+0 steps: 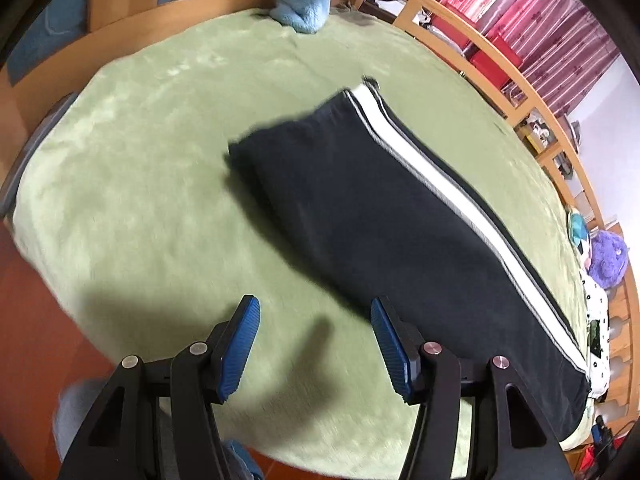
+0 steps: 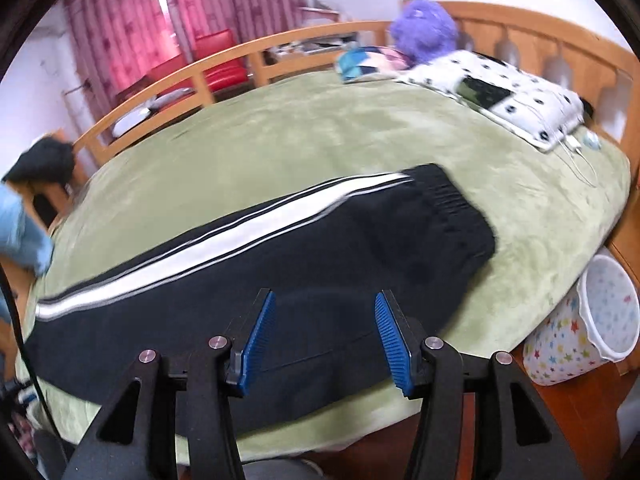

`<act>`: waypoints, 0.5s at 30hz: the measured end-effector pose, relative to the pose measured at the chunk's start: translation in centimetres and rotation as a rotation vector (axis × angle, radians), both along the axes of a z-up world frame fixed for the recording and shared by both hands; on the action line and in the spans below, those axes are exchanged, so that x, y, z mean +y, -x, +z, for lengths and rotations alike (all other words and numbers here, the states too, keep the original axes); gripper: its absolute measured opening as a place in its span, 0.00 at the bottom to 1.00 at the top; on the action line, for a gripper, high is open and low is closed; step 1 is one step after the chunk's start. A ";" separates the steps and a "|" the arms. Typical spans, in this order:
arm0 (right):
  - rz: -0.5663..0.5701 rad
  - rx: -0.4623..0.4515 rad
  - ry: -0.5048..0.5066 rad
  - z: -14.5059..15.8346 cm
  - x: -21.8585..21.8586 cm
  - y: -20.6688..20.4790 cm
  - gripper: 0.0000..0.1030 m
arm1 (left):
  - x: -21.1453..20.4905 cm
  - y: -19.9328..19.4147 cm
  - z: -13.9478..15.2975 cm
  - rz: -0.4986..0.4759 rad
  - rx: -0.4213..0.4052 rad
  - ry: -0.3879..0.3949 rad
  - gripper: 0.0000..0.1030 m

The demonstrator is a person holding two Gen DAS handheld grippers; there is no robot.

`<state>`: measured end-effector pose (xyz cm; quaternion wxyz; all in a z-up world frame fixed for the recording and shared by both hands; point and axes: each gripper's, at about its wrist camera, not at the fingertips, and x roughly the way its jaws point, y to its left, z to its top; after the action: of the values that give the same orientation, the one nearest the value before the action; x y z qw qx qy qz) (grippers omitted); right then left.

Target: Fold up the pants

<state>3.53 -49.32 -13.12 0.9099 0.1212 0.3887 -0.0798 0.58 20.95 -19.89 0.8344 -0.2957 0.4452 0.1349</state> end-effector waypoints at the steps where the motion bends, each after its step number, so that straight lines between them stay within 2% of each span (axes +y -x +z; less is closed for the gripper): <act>1: 0.025 0.012 -0.004 -0.2 1.6 0.1 0.51 | 0.6 -0.4 0.1 0.005 -0.014 -0.002 0.53; 4: 0.034 0.039 0.028 -0.6 5.6 1.2 0.51 | 3.1 -3.1 0.0 0.029 -0.032 -0.014 0.53; 10: 0.077 0.109 -0.003 -2.1 12.1 1.5 0.51 | 6.3 -7.7 -3.0 0.100 0.033 0.022 0.52; 11: 0.082 0.119 -0.003 -2.3 12.7 1.5 0.51 | 6.7 -7.9 -3.5 0.082 0.038 0.034 0.40; 12: 0.090 0.129 0.000 -2.6 13.6 1.4 0.51 | 6.7 -8.1 -3.5 0.059 0.025 0.037 0.23; 13: 0.094 0.136 0.005 -2.7 14.2 1.3 0.51 | 6.9 -7.9 -3.1 0.025 -0.011 0.075 0.17; 15: 0.096 0.152 0.019 -3.0 15.1 0.7 0.51 | 7.7 -6.7 -1.8 0.024 -0.093 0.139 0.16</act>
<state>2.81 -34.25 -16.15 0.8816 0.0875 0.4614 -0.0485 7.26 28.61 -21.73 0.8299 -0.3642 0.4107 0.0998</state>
